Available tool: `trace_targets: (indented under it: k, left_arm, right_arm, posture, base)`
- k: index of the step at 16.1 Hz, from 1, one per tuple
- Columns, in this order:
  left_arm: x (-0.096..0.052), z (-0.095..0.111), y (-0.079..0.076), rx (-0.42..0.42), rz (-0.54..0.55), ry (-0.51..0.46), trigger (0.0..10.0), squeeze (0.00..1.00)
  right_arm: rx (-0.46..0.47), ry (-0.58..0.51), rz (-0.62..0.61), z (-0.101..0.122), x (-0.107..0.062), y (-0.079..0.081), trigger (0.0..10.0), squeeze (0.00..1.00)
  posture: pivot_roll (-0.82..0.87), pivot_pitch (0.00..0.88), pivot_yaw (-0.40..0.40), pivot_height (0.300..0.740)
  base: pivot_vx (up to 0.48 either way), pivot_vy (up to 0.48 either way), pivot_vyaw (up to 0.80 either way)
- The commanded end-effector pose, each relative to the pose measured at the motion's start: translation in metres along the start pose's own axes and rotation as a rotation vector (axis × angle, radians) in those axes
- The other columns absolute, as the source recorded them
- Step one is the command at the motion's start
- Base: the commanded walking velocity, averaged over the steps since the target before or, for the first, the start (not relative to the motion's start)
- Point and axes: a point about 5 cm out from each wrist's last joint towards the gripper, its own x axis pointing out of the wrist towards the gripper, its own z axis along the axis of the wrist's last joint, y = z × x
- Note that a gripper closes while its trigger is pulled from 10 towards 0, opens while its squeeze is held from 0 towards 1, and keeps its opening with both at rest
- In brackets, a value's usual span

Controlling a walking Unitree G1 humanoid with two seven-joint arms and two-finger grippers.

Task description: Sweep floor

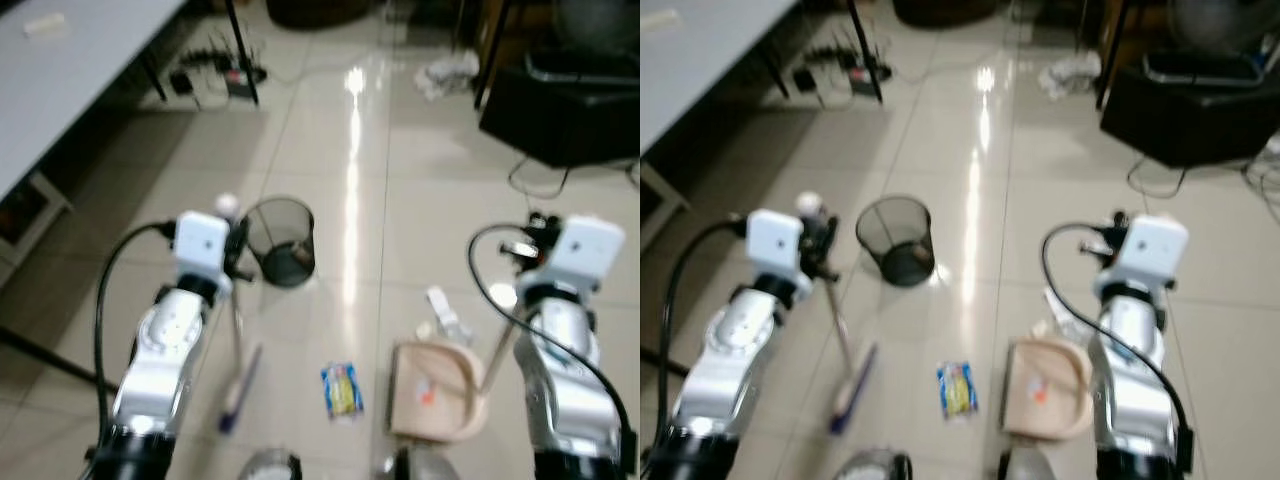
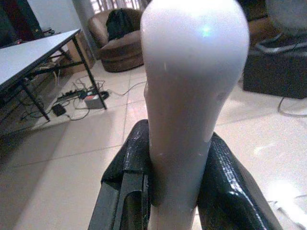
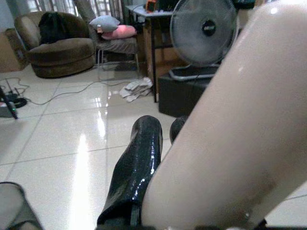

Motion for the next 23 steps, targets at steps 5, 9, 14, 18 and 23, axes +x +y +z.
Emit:
trace_targets:
  k: [5, 9, 14, 18, 23]
  left_arm:
    - [0.008, 0.008, 0.003, 0.029, 0.025, -0.040, 10.0, 0.00]
    - [0.013, 0.007, -0.004, 0.017, 0.008, -0.038, 10.0, 0.00]
    - [0.029, 0.007, 0.006, -0.044, 0.157, -0.069, 10.0, 0.00]
    - [0.035, 0.012, 0.018, -0.062, 0.251, -0.121, 10.0, 0.00]
    - [0.035, 0.023, 0.017, -0.078, 0.228, -0.194, 10.0, 0.00]
  right_arm:
    - [-0.043, -0.030, 0.031, 0.004, 0.002, 0.008, 10.0, 0.00]
    - [-0.039, -0.040, 0.062, 0.003, 0.008, 0.016, 10.0, 0.00]
    - [-0.078, -0.154, 0.150, 0.011, 0.038, 0.035, 10.0, 0.00]
    - [-0.115, -0.190, 0.210, 0.007, 0.053, 0.047, 10.0, 0.00]
    - [-0.015, -0.268, 0.192, 0.014, 0.054, 0.047, 10.0, 0.00]
  posture:
    - [0.01, 0.109, 0.095, 0.740]
    - [0.01, 0.122, 0.092, 0.740]
    - [0.03, 0.185, 0.079, 0.740]
    - [0.05, 0.266, 0.085, 0.740]
    - [0.07, 0.322, 0.092, 0.740]
  base:
    - [0.000, 0.000, 0.00]
    - [0.000, 0.000, 0.00]
    - [0.000, 0.000, 0.00]
    - [0.000, 0.000, 0.00]
    - [0.000, 0.000, 0.00]
